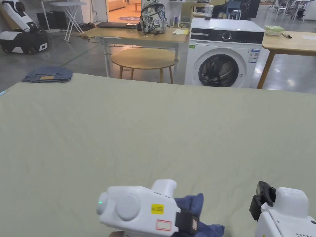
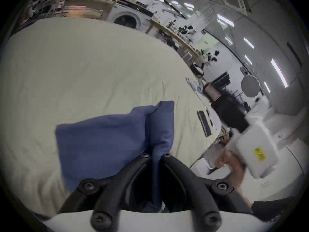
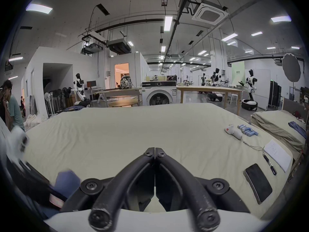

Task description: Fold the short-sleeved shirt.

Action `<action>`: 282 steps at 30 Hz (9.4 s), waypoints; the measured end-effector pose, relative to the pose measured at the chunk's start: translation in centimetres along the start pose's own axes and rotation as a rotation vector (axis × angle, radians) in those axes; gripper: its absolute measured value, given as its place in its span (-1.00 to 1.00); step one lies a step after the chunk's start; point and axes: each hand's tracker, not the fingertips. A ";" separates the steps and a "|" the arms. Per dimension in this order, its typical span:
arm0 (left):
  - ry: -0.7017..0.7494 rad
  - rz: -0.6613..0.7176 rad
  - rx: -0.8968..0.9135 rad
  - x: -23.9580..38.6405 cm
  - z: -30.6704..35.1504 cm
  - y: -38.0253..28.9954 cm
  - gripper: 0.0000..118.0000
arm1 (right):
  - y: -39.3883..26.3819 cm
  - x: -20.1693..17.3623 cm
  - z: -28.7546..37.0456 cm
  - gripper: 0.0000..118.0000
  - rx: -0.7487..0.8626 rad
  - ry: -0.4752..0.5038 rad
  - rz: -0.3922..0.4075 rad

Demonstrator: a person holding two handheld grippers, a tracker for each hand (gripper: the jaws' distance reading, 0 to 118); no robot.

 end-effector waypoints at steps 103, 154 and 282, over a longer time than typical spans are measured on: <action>0.191 0.045 0.332 -12.9 7.0 -5.7 -0.91 | -12.2 -5.3 0.3 -1.00 -0.381 0.106 0.103; -0.282 0.401 0.138 -18.0 8.2 -3.6 -0.70 | -6.8 -7.7 0.6 -1.00 -0.233 0.219 0.183; 0.741 -0.286 1.024 -6.6 9.9 2.4 0.26 | 3.8 -5.1 -4.1 0.57 0.174 -0.031 0.050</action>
